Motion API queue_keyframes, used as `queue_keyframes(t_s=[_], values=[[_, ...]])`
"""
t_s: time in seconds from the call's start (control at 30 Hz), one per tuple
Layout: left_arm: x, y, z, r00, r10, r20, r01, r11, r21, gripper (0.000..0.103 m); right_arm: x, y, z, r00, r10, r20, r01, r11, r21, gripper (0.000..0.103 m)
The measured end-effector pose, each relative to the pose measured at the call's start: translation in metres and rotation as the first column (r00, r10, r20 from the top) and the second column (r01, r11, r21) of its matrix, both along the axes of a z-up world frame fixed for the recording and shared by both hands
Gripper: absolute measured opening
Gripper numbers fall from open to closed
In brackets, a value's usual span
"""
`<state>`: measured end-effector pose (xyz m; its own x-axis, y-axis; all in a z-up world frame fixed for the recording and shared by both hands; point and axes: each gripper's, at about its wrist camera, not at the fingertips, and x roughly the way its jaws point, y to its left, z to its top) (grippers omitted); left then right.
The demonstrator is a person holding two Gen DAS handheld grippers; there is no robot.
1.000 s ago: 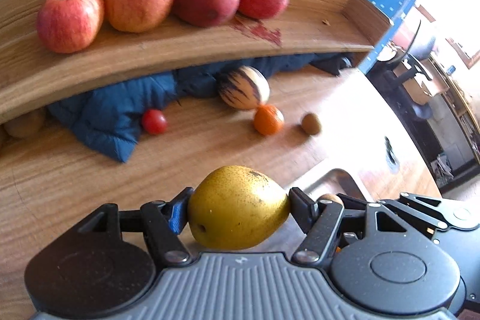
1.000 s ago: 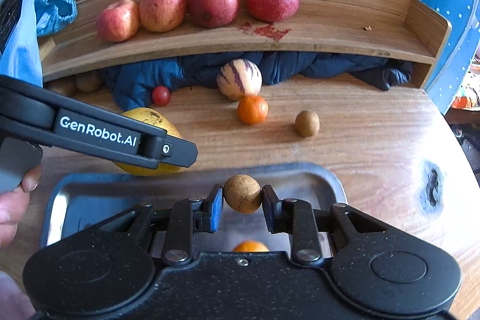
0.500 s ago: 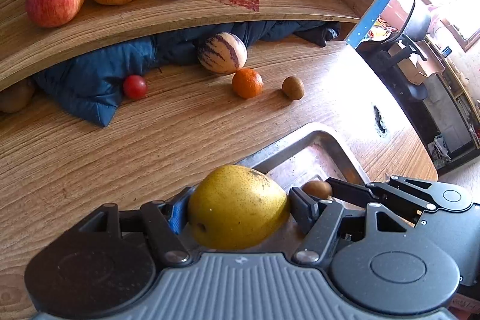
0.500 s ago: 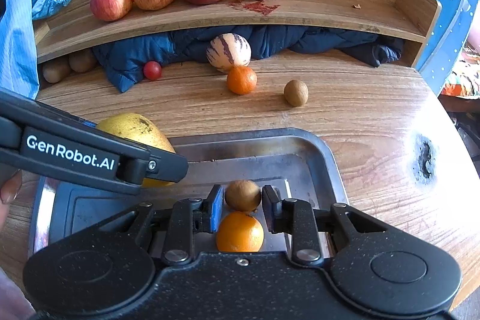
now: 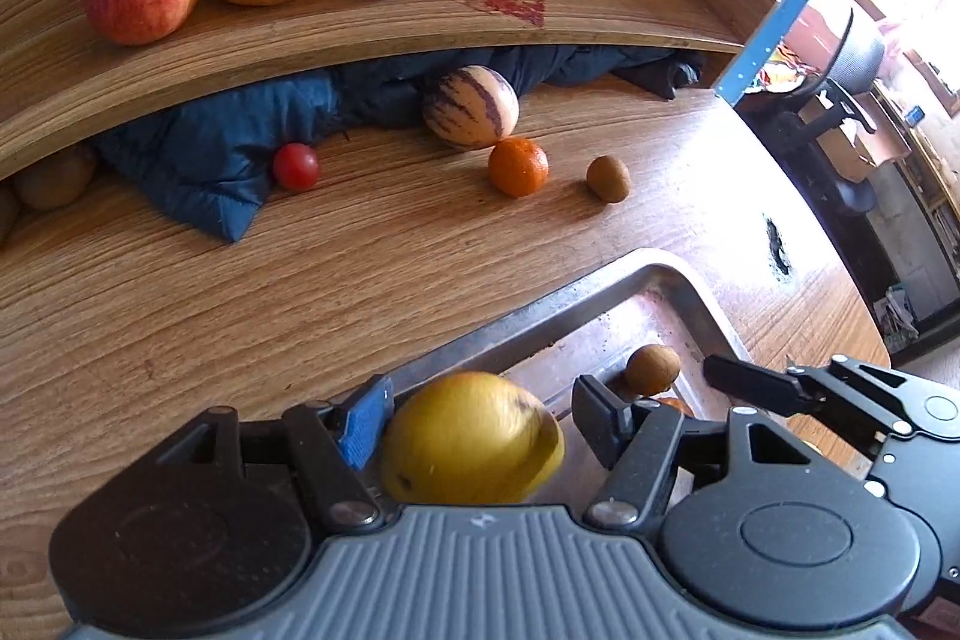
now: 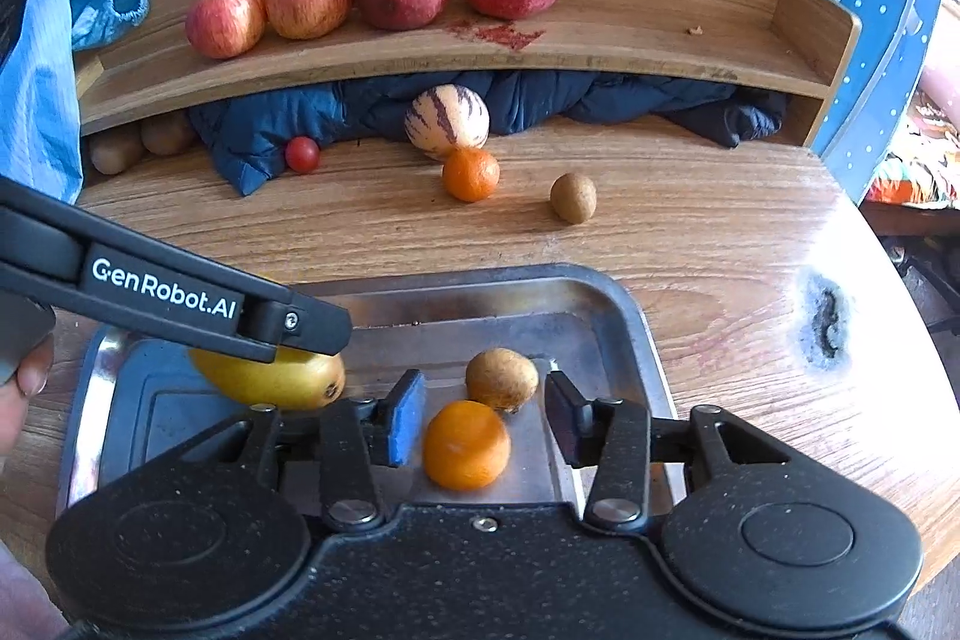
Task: Organize fruits
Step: 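Carry the pear in the left tool while the right tool lowers the kiwi onto the tray, then lower the pear onto the tray and open the left tool, then move both open tools back toward the small orange and brown kiwi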
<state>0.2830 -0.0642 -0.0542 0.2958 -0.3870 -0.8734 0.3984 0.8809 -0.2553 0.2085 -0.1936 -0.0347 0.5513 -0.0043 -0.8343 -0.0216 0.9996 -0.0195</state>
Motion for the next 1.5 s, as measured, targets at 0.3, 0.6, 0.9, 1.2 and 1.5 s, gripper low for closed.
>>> queue_keyframes(t_s=[0.3, 0.6, 0.9, 1.2, 1.5], values=[[-0.028, 0.003, 0.015, 0.995, 0.084, 0.050, -0.085, 0.996, 0.015, 0.090, -0.029, -0.016, 0.018, 0.999, 0.005, 0.054, -0.005, 1.000, 0.013, 0.076], [-0.077, 0.014, 0.027, 0.978, 0.174, 0.114, -0.180, 0.983, 0.039, 0.102, -0.070, -0.029, 0.028, 0.996, 0.003, 0.087, -0.009, 0.998, 0.069, 0.098], [-0.130, 0.031, 0.033, 0.962, 0.237, 0.136, -0.248, 0.966, 0.067, 0.102, -0.108, -0.025, 0.035, 0.990, 0.040, 0.133, -0.052, 0.995, 0.087, 0.102], [-0.167, 0.037, 0.029, 0.961, 0.255, 0.109, -0.267, 0.957, 0.115, 0.102, -0.133, -0.027, 0.035, 0.990, 0.065, 0.122, -0.078, 0.991, 0.106, 0.102], [-0.182, 0.033, 0.032, 0.961, 0.257, 0.106, -0.270, 0.955, 0.127, 0.102, -0.145, -0.037, 0.039, 0.992, 0.050, 0.116, -0.064, 0.991, 0.119, 0.102]])
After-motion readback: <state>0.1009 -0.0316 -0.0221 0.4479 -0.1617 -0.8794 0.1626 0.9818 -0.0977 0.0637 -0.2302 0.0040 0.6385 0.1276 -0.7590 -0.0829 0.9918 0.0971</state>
